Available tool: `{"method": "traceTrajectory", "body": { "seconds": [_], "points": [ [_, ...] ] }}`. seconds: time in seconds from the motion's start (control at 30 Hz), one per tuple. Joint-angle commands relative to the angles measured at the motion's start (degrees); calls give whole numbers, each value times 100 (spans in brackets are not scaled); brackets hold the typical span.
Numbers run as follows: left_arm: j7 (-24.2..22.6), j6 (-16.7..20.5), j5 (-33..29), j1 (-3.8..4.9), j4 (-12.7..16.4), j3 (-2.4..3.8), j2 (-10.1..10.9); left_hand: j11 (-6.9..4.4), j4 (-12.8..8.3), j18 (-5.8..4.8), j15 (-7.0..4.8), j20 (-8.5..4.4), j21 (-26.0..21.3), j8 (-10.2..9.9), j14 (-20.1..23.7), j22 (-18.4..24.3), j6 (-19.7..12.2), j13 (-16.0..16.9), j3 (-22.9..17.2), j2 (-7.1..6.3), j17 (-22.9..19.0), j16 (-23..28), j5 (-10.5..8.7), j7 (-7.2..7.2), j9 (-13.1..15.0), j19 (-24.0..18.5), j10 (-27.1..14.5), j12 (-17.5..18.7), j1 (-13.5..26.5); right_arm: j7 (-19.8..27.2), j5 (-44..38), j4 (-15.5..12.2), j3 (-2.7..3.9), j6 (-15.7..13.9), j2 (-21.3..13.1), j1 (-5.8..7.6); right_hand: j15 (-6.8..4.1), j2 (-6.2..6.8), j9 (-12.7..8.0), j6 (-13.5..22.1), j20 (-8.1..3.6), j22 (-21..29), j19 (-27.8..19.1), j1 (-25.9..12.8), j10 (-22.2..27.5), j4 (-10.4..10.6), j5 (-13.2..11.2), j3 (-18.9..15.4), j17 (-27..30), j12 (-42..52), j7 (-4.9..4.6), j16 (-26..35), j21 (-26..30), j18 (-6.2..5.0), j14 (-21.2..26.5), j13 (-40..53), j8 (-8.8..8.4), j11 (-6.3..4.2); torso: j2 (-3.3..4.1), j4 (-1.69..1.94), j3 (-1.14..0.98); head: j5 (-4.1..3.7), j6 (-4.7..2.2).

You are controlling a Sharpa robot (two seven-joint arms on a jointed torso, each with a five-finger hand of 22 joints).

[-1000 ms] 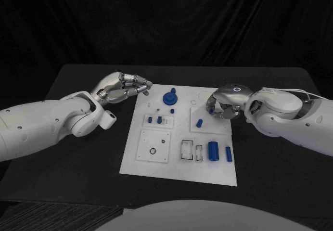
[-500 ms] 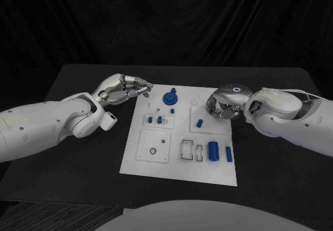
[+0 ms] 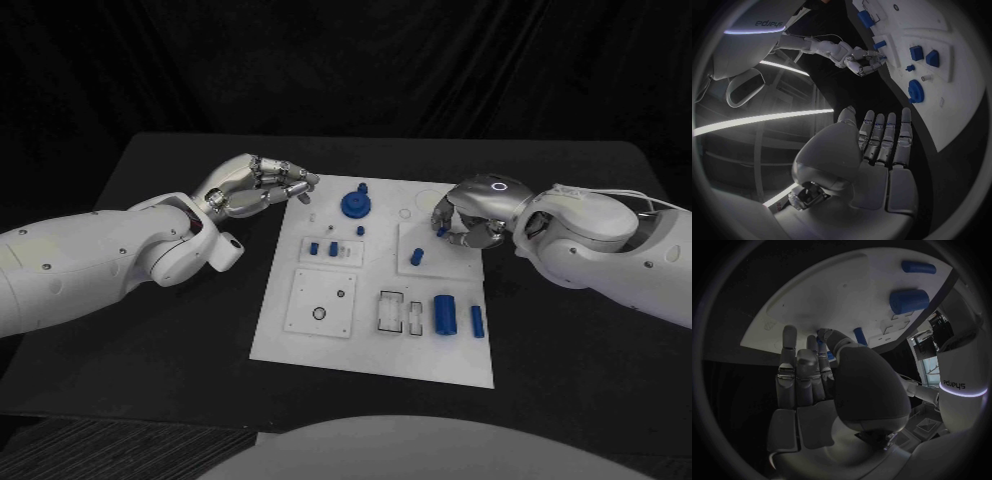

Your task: Assemble the parts on the task board

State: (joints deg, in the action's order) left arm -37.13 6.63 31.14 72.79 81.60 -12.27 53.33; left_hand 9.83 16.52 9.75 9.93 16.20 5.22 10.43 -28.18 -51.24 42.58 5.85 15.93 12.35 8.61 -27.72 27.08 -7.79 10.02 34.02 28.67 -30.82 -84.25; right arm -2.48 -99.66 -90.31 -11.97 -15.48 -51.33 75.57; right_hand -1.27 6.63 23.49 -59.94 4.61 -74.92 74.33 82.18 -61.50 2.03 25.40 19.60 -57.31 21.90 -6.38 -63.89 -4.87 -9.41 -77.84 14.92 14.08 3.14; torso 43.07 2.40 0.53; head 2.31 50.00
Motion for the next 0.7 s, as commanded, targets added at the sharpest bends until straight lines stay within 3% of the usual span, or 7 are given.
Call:
{"method": "traceTrajectory", "body": {
  "seconds": [0.03,0.53,0.7],
  "points": [
    [-42,-57,-37,-9,3,5,-12,40,-5,50,-5,8,34,36,-50,10,26,-4,-31,1,-9,-35,23,4,-9,53,-5,-22,-64,-15,-42,-58,8,-275,-27,47,6,-35,86,-43,-15,-141,-28,-5,-45,-25,12,-2,0,-10,-28,20,11,-90,48,-8,17,1,1,1,1,4,0],
    [-27,-78,-37,-11,-4,5,-9,43,-4,49,-5,9,36,37,-52,11,25,-4,-35,2,-11,-35,26,1,-11,59,-4,-24,-68,-71,-42,-249,8,-371,-149,225,9,-36,89,-41,-14,-139,-30,-24,-57,-18,-10,-12,32,-36,-29,47,12,-87,53,-23,10,4,22,-11,-7,30,0],
    [-28,-80,-37,-12,-6,5,-2,44,-3,49,-5,9,37,38,-52,12,25,-4,-37,2,-13,-35,26,-1,-12,60,-4,-25,-69,-129,-42,-451,9,-354,-200,326,9,-34,89,-33,-15,-137,-33,-18,-58,-25,-27,-13,53,-60,-28,66,14,-87,57,-37,0,5,22,-8,-7,55,0]
  ]
}}
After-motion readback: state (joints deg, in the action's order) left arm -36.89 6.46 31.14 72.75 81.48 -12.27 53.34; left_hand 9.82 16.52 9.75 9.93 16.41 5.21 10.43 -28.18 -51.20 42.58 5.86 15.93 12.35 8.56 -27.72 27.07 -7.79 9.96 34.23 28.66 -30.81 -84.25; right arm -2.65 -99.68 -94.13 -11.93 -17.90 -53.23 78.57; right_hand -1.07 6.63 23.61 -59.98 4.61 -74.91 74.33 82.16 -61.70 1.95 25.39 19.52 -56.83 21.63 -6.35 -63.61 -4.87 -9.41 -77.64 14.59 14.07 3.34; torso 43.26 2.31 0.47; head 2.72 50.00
